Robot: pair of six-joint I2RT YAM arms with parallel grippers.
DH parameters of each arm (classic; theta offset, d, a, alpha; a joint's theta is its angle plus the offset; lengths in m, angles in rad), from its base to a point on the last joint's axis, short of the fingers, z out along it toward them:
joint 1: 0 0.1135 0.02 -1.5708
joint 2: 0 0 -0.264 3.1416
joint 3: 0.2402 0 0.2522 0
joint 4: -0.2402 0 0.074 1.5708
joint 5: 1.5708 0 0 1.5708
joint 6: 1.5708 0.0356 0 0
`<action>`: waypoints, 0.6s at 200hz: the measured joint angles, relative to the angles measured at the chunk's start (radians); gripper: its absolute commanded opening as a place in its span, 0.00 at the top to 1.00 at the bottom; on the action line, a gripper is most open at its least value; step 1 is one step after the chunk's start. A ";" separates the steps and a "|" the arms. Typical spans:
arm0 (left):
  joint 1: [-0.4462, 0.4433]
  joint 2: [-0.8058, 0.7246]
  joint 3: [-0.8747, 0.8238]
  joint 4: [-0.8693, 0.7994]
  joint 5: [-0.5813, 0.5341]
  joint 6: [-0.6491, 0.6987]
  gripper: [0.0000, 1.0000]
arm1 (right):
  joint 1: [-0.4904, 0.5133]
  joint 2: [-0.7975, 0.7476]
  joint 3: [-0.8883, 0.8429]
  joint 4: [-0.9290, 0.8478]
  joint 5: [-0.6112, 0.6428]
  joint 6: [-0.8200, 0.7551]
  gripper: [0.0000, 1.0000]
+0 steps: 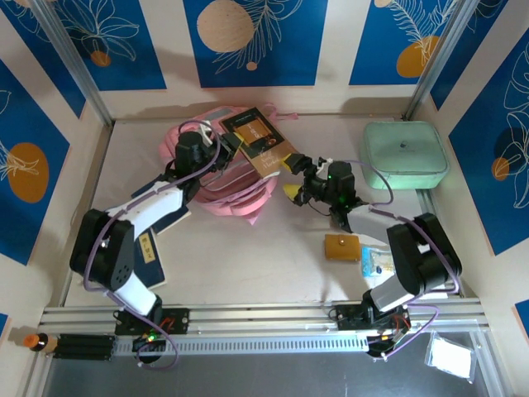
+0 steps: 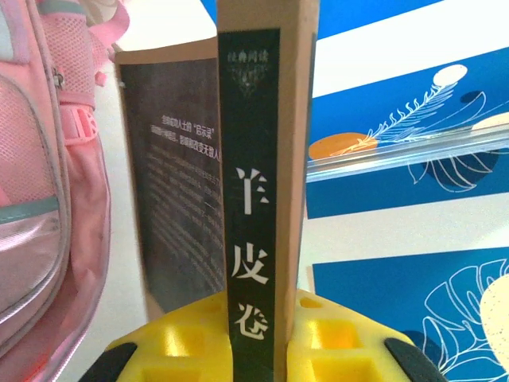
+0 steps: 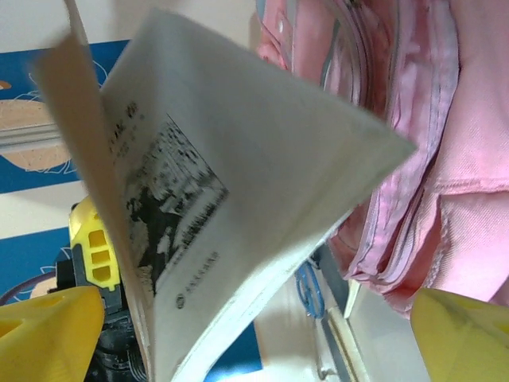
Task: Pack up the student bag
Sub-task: Pass the book.
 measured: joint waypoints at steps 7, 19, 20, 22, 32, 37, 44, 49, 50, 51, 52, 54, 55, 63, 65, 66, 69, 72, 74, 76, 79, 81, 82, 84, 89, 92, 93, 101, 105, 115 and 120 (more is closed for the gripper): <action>-0.002 0.007 -0.002 0.011 0.000 -0.008 1.00 | 0.008 0.020 0.000 0.027 -0.001 0.022 0.01; -0.003 0.011 -0.006 0.019 0.000 -0.024 1.00 | 0.021 0.047 0.000 0.063 -0.002 0.048 0.01; -0.003 0.011 -0.006 0.019 0.000 -0.024 1.00 | 0.022 0.048 0.000 0.064 -0.002 0.050 0.01; -0.004 0.011 -0.007 0.020 0.000 -0.026 1.00 | 0.024 0.053 0.001 0.071 -0.003 0.056 0.01; -0.005 0.011 -0.007 0.027 0.001 -0.032 1.00 | 0.035 0.074 0.005 0.092 -0.003 0.074 0.02; -0.005 0.011 -0.007 0.033 0.001 -0.034 1.00 | 0.040 0.085 0.010 0.100 -0.003 0.082 0.03; -0.005 0.011 -0.008 0.040 0.000 -0.038 1.00 | 0.048 0.099 0.018 0.110 -0.004 0.090 0.04; -0.005 0.011 -0.008 0.045 0.000 -0.042 1.00 | 0.053 0.108 0.025 0.117 -0.004 0.095 0.05; -0.005 0.011 -0.008 0.046 0.000 -0.042 1.00 | 0.055 0.111 0.027 0.119 -0.003 0.098 0.05; -0.005 0.011 -0.008 0.047 0.000 -0.042 1.00 | 0.055 0.112 0.028 0.121 -0.003 0.099 0.05; -0.005 0.011 -0.008 0.049 0.000 -0.042 1.00 | 0.057 0.114 0.030 0.122 -0.003 0.100 0.06; -0.005 0.011 -0.010 0.053 0.000 -0.045 1.00 | 0.059 0.117 0.032 0.124 -0.004 0.100 0.06; -0.005 0.011 -0.010 0.055 0.000 -0.045 1.00 | 0.061 0.120 0.034 0.126 -0.003 0.102 0.06; -0.006 0.011 -0.014 0.068 -0.004 -0.049 1.00 | 0.069 0.132 0.048 0.134 -0.002 0.116 0.08; -0.006 0.011 -0.016 0.071 -0.005 -0.050 1.00 | 0.070 0.135 0.051 0.136 0.000 0.119 0.08; -0.006 0.011 -0.016 0.071 -0.005 -0.050 1.00 | 0.071 0.136 0.052 0.137 0.000 0.119 0.08; -0.006 0.011 -0.017 0.073 -0.007 -0.050 1.00 | 0.074 0.141 0.057 0.142 0.001 0.122 0.09; -0.006 0.011 -0.018 0.074 -0.008 -0.051 1.00 | 0.075 0.145 0.061 0.145 0.002 0.129 0.10; -0.006 0.011 -0.019 0.076 -0.009 -0.051 1.00 | 0.076 0.149 0.064 0.148 0.003 0.130 0.10; -0.007 0.011 -0.020 0.078 -0.010 -0.051 1.00 | 0.078 0.152 0.067 0.152 0.003 0.132 0.11; -0.008 0.011 -0.021 0.079 -0.012 -0.051 1.00 | 0.079 0.157 0.071 0.157 0.006 0.140 0.11; -0.008 0.011 -0.022 0.079 -0.014 -0.051 1.00 | 0.080 0.159 0.073 0.160 0.006 0.141 0.11; -0.008 0.011 -0.022 0.080 -0.015 -0.051 1.00 | 0.080 0.161 0.074 0.162 0.006 0.142 0.12; -0.009 0.011 -0.023 0.081 -0.017 -0.051 1.00 | 0.081 0.164 0.076 0.166 0.008 0.147 0.12; -0.010 0.011 -0.024 0.083 -0.021 -0.052 1.00 | 0.082 0.172 0.081 0.177 0.008 0.154 0.13; -0.011 0.011 -0.024 0.084 -0.023 -0.052 1.00 | 0.083 0.175 0.083 0.183 0.010 0.160 0.14; -0.012 0.011 -0.024 0.085 -0.024 -0.052 1.00 | 0.083 0.177 0.084 0.185 0.011 0.161 0.14; -0.014 0.011 -0.027 0.088 -0.029 -0.052 1.00 | 0.084 0.185 0.087 0.201 0.013 0.171 0.15; -0.015 0.011 -0.029 0.091 -0.031 -0.052 1.00 | 0.084 0.188 0.088 0.207 0.015 0.176 0.16; -0.017 0.011 -0.035 0.097 -0.035 -0.054 1.00 | 0.084 0.192 0.090 0.218 0.020 0.182 0.18; -0.018 0.011 -0.040 0.101 -0.036 -0.056 1.00 | 0.084 0.192 0.090 0.222 0.022 0.188 0.20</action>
